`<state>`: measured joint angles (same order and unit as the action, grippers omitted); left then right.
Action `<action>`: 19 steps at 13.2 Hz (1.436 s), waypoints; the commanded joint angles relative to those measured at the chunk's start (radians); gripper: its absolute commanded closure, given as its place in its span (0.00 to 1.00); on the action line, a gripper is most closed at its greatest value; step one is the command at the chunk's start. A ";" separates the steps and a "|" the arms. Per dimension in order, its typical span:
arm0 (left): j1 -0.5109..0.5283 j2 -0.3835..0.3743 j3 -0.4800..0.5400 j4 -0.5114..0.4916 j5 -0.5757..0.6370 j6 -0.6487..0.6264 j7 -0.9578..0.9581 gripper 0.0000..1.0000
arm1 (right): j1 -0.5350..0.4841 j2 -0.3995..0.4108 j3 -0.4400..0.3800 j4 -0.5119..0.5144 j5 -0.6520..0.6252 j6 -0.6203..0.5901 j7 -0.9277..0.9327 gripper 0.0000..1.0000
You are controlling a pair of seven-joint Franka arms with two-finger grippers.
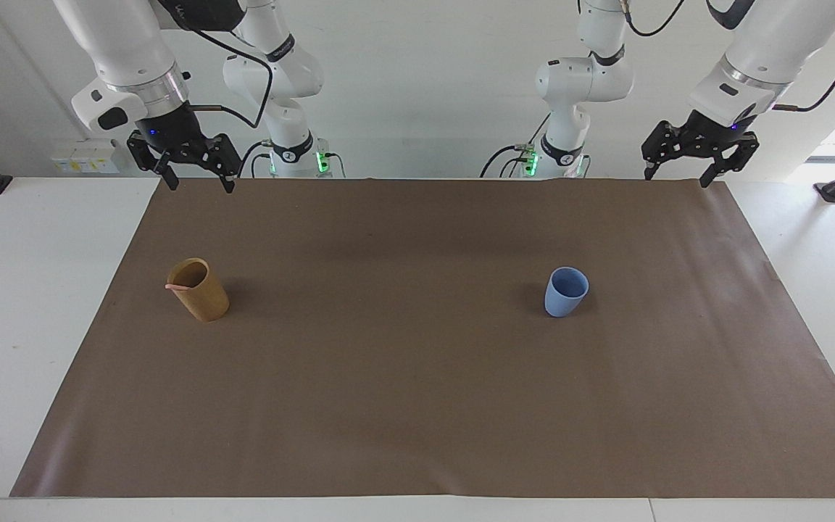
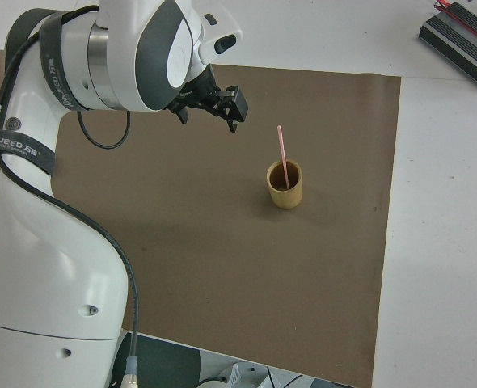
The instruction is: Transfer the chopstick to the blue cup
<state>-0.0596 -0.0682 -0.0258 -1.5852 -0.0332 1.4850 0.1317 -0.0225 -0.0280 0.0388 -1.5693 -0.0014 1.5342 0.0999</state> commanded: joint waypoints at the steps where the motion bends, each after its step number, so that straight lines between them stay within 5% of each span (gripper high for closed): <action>1: 0.004 -0.038 -0.005 -0.076 -0.019 0.029 0.009 0.00 | -0.017 -0.021 0.001 -0.026 0.021 0.006 -0.031 0.00; 6: 0.000 -0.038 -0.009 -0.151 -0.022 0.110 0.009 0.00 | -0.017 -0.024 0.001 -0.034 0.021 0.003 -0.031 0.00; 13: -0.039 -0.016 -0.013 -0.344 -0.053 0.391 0.005 0.00 | -0.027 -0.024 0.000 -0.034 0.020 0.003 -0.032 0.00; 19: -0.057 0.089 -0.013 -0.401 -0.056 0.572 -0.003 0.00 | -0.031 -0.026 0.000 -0.035 0.020 0.001 -0.032 0.00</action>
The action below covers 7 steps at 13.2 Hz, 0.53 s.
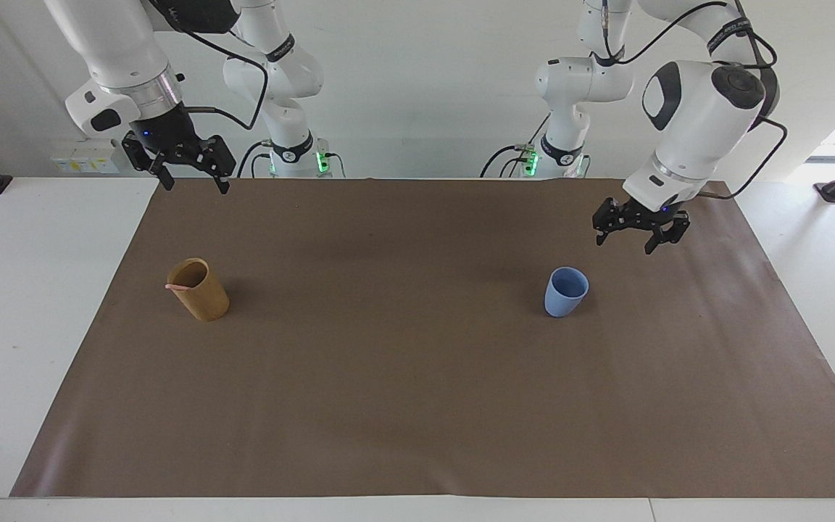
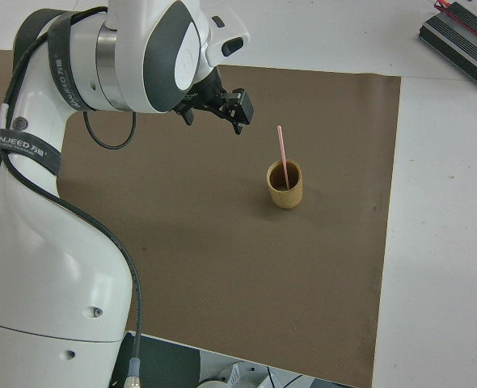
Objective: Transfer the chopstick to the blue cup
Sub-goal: 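Move the left gripper to the blue cup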
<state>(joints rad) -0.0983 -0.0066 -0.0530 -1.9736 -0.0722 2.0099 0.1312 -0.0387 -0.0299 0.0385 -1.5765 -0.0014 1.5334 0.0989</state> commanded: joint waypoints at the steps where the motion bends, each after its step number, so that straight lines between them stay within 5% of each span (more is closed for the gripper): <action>1: -0.020 0.052 0.015 -0.013 -0.017 0.067 -0.005 0.00 | -0.015 -0.024 0.000 -0.028 0.020 0.002 -0.033 0.00; 7: -0.050 0.106 0.015 -0.103 -0.017 0.219 -0.149 0.00 | -0.015 -0.027 0.000 -0.033 0.021 0.005 -0.031 0.00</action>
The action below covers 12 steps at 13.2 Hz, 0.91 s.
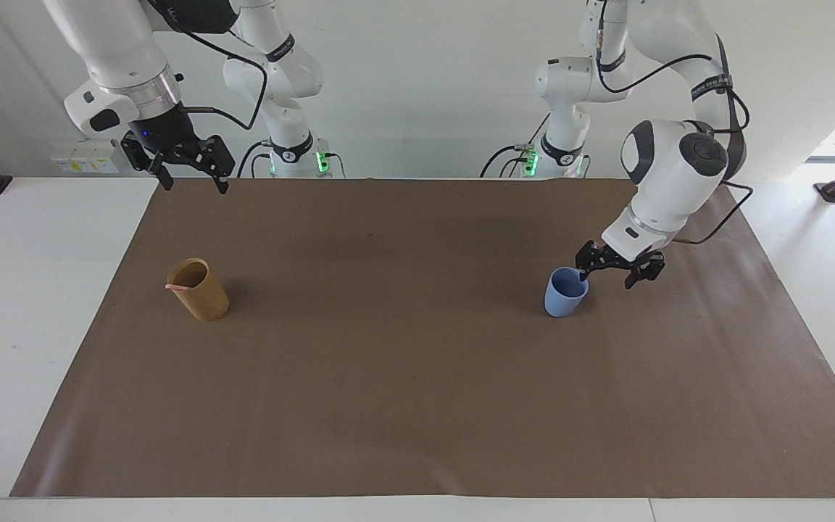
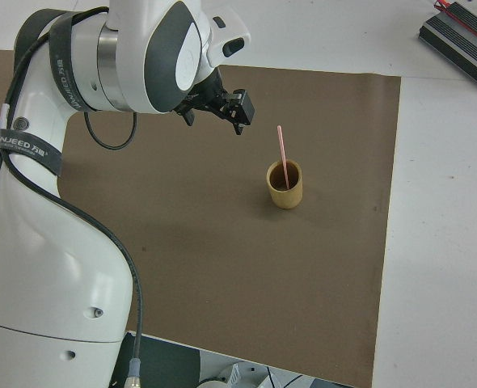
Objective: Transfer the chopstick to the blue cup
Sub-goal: 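Move the left gripper to the blue cup, then grasp the rim of the blue cup with the left gripper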
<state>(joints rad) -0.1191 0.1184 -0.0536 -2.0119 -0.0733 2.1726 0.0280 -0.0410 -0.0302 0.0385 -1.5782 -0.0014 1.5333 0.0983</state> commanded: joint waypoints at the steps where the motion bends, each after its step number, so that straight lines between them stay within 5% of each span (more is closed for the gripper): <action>1: -0.033 -0.023 0.015 -0.088 -0.016 0.059 -0.046 0.00 | -0.013 -0.028 0.000 -0.034 0.020 0.004 -0.031 0.00; 4: -0.034 -0.028 0.015 -0.100 -0.016 0.069 -0.046 0.00 | -0.013 -0.030 0.000 -0.039 0.020 0.004 -0.031 0.00; 5: -0.034 -0.029 0.015 -0.103 -0.016 0.067 -0.042 0.14 | -0.013 -0.030 0.000 -0.039 0.020 0.004 -0.031 0.00; 6: -0.034 -0.029 0.014 -0.102 -0.016 0.064 -0.036 0.74 | -0.011 -0.036 0.001 -0.045 0.021 0.004 -0.031 0.00; 7: -0.034 -0.029 0.015 -0.102 -0.016 0.065 -0.030 1.00 | -0.011 -0.037 0.001 -0.049 0.020 0.005 -0.031 0.00; 12: -0.034 -0.013 0.015 -0.062 -0.013 0.069 0.027 1.00 | -0.022 -0.037 0.000 -0.051 0.021 0.014 -0.032 0.00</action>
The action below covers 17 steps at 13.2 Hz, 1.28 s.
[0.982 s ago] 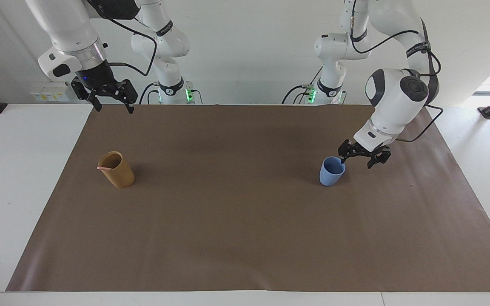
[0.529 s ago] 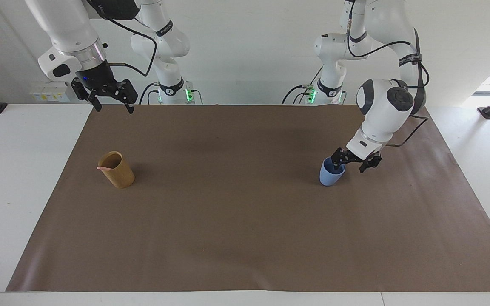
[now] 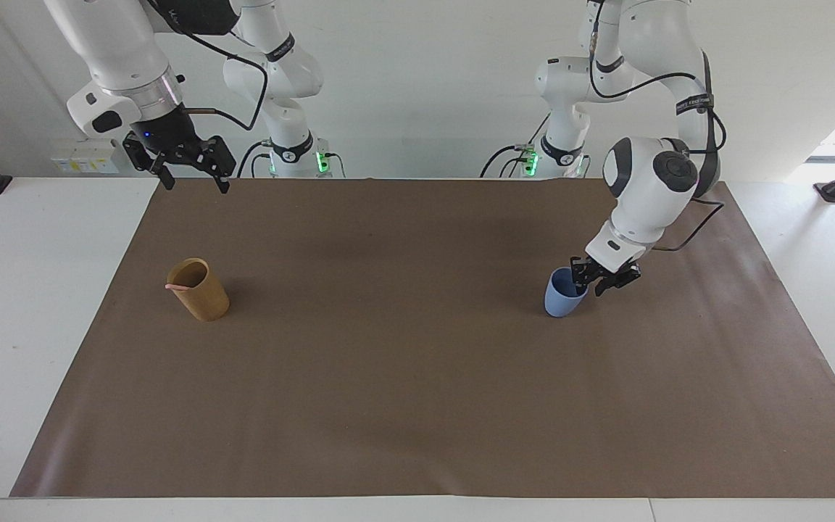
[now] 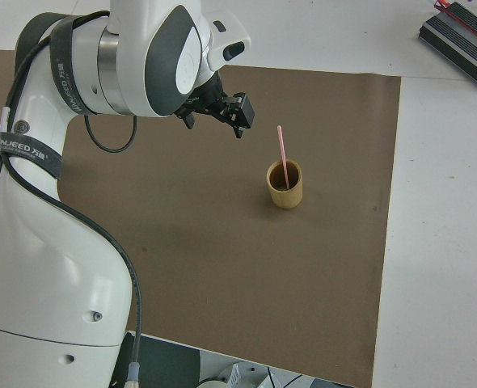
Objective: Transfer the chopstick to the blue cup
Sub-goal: 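Grasp the rim of the blue cup with the left gripper, then carry the blue cup toward the table center while the right gripper rises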
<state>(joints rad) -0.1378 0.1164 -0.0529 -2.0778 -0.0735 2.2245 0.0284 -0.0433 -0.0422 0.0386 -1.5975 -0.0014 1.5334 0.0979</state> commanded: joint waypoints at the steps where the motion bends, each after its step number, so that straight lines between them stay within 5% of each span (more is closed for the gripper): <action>1: -0.020 0.018 0.015 0.048 -0.008 0.006 0.027 1.00 | -0.020 -0.025 0.000 -0.032 0.020 0.014 -0.032 0.00; 7: -0.117 0.078 0.018 0.271 0.000 -0.115 -0.034 1.00 | -0.024 -0.027 0.000 -0.032 0.020 0.004 -0.055 0.00; 12: -0.298 0.083 0.013 0.280 -0.014 -0.092 -0.205 1.00 | -0.026 -0.028 0.000 -0.032 0.020 0.004 -0.055 0.00; 17: -0.436 0.184 0.015 0.361 -0.037 -0.069 -0.307 1.00 | -0.036 -0.028 0.000 -0.032 0.020 0.004 -0.056 0.00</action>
<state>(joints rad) -0.5248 0.2316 -0.0597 -1.7868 -0.1004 2.1471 -0.2410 -0.0601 -0.0443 0.0383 -1.5997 -0.0014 1.5333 0.0746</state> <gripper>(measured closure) 0.956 0.000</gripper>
